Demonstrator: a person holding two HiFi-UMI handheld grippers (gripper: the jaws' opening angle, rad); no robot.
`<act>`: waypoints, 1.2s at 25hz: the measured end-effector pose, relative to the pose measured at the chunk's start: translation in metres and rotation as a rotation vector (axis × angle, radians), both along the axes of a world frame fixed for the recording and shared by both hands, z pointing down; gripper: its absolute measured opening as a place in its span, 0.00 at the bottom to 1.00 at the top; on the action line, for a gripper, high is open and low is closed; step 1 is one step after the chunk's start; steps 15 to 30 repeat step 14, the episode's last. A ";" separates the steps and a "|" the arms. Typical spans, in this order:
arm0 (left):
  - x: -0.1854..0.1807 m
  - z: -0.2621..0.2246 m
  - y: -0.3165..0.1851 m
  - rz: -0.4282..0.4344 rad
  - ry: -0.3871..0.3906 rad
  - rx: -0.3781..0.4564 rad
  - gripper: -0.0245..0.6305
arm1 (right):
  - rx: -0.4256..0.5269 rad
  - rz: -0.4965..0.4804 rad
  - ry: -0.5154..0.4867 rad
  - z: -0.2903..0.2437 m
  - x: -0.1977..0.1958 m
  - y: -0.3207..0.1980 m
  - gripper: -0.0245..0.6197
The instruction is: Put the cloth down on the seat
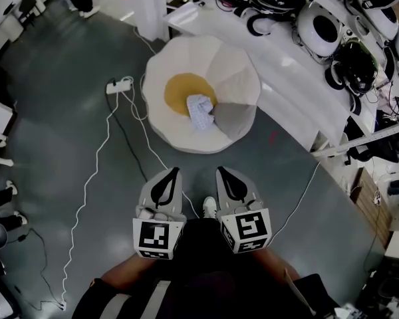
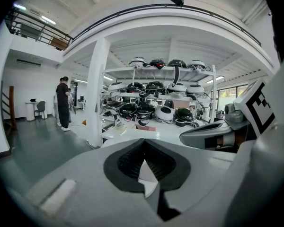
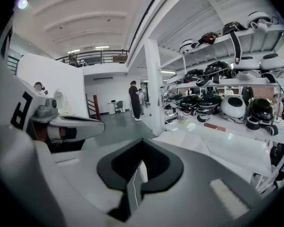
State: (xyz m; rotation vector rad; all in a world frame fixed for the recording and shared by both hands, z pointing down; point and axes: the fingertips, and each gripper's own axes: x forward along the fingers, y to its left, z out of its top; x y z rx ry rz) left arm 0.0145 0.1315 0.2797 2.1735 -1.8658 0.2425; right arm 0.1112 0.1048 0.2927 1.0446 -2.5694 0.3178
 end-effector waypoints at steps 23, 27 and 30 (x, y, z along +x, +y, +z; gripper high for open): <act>-0.009 -0.004 0.009 0.042 0.005 0.013 0.04 | 0.009 0.033 0.019 -0.002 -0.007 0.012 0.04; -0.009 -0.004 0.009 0.042 0.005 0.013 0.04 | 0.009 0.033 0.019 -0.002 -0.007 0.012 0.04; -0.009 -0.004 0.009 0.042 0.005 0.013 0.04 | 0.009 0.033 0.019 -0.002 -0.007 0.012 0.04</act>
